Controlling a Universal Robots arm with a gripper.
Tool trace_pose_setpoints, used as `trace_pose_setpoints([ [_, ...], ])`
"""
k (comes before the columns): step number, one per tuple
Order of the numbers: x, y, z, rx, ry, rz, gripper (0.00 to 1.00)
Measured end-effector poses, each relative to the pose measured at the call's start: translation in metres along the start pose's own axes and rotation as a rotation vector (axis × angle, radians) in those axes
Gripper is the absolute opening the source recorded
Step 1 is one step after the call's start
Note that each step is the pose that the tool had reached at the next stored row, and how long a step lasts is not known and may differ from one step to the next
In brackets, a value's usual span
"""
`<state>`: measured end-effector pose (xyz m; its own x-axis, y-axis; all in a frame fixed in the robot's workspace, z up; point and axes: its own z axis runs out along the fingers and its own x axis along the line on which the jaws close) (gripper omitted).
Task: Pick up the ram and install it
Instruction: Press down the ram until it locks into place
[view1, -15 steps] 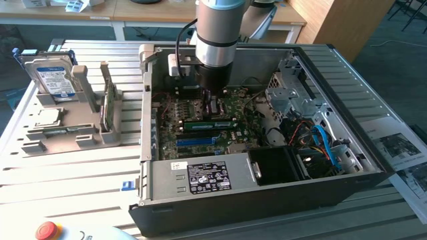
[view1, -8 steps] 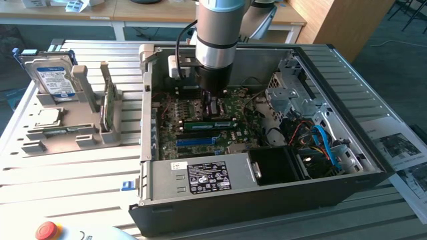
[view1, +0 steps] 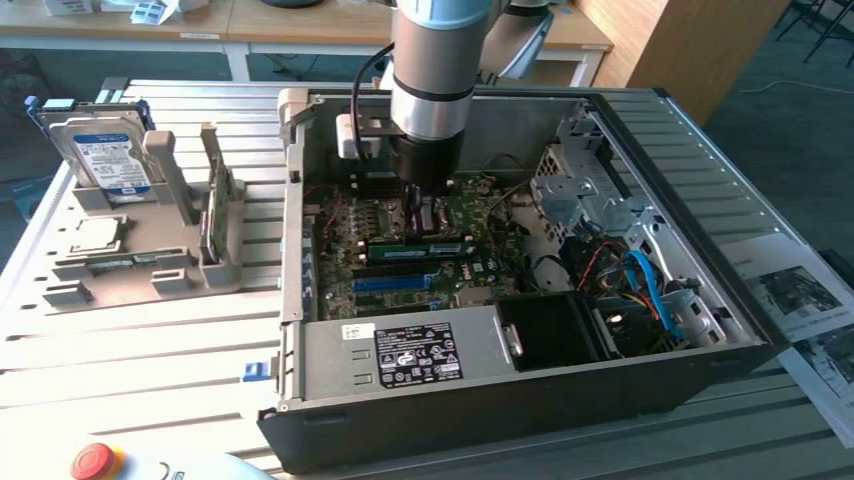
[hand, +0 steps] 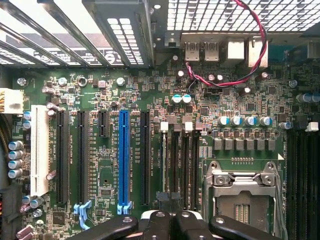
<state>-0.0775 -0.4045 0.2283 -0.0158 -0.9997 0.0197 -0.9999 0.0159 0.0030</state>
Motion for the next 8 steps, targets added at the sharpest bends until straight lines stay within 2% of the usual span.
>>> trace_pose_setpoints([
  [8, 0.0, 0.0001, 0.0014, 0.0, -0.0001, 0.0, 0.1],
])
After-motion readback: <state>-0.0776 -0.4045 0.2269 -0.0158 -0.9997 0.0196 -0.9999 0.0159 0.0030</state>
